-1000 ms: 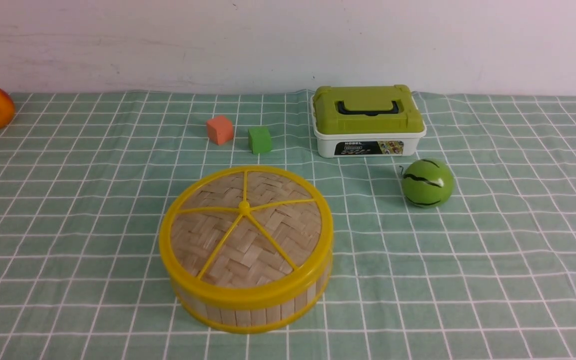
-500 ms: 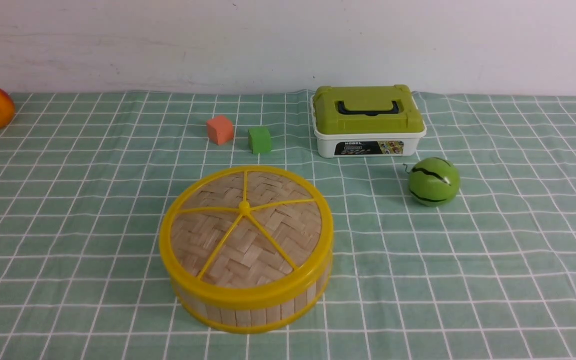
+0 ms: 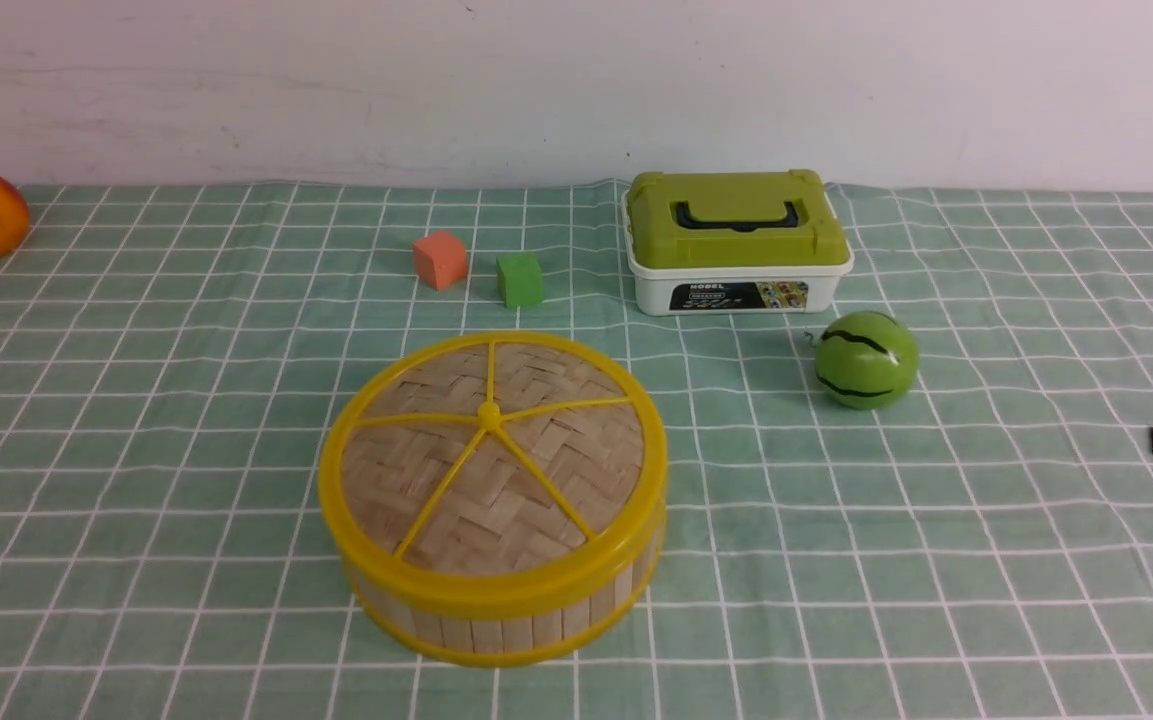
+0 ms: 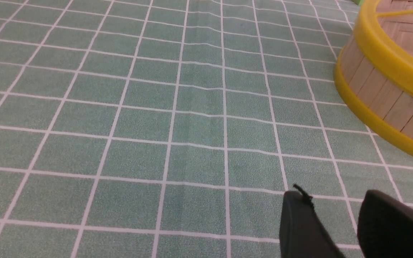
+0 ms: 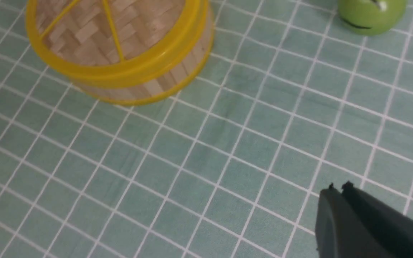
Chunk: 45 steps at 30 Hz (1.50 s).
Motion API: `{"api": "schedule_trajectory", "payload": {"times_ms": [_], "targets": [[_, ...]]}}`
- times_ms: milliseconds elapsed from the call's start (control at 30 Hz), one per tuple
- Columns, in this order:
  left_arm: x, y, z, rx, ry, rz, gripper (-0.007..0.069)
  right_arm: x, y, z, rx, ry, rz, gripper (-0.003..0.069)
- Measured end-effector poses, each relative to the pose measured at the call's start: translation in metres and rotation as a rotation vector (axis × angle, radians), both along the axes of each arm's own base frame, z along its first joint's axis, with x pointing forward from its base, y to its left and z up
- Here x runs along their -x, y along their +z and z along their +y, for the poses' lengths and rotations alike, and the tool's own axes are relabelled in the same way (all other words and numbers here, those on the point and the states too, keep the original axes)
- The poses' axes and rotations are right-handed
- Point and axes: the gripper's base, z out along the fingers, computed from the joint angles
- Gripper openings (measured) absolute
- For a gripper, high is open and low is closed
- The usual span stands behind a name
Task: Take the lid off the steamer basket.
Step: Use the right arm to lift the lid of the steamer
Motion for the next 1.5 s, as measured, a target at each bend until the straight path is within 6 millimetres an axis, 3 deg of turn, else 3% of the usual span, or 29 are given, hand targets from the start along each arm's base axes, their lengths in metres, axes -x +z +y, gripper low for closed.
{"api": "schedule_trajectory", "payload": {"times_ms": [167, 367, 400, 800, 967, 1100, 1233, 1367, 1500], "targets": [[0.000, 0.000, 0.000, 0.000, 0.000, 0.000, 0.0239, -0.040, 0.004, 0.046, 0.117, 0.234, 0.081, -0.0004], [0.000, 0.000, 0.000, 0.000, 0.000, 0.000, 0.0239, -0.080, 0.000, 0.089, 0.221, 0.308, 0.116, -0.0002], [0.000, 0.000, 0.000, 0.000, 0.000, 0.000, 0.0239, -0.095, -0.005, 0.104, 0.253, 0.320, 0.125, 0.0000], [0.000, 0.000, 0.000, 0.000, 0.000, 0.000, 0.0239, -0.147, -0.033, 0.180, 0.288, 0.369, 0.144, 0.0062], [0.000, 0.000, 0.000, 0.000, 0.000, 0.000, 0.0239, -0.170, -0.053, 0.199, 0.277, 0.347, 0.172, 0.0176], [0.000, 0.000, 0.000, 0.000, 0.000, 0.000, 0.0239, -0.190, -0.073, 0.216, 0.252, 0.332, 0.172, 0.0378], [0.000, 0.000, 0.000, -0.001, 0.000, 0.000, 0.0239, -0.195, -0.084, 0.235, 0.227, 0.348, 0.122, 0.0490], [0.000, 0.000, 0.000, -0.001, 0.000, 0.000, 0.0239, -0.191, -0.086, 0.253, 0.209, 0.375, 0.054, 0.0512], [0.000, 0.000, 0.000, -0.001, 0.000, 0.000, 0.0239, -0.188, -0.093, 0.266, 0.219, 0.400, 0.027, 0.0482]]}}
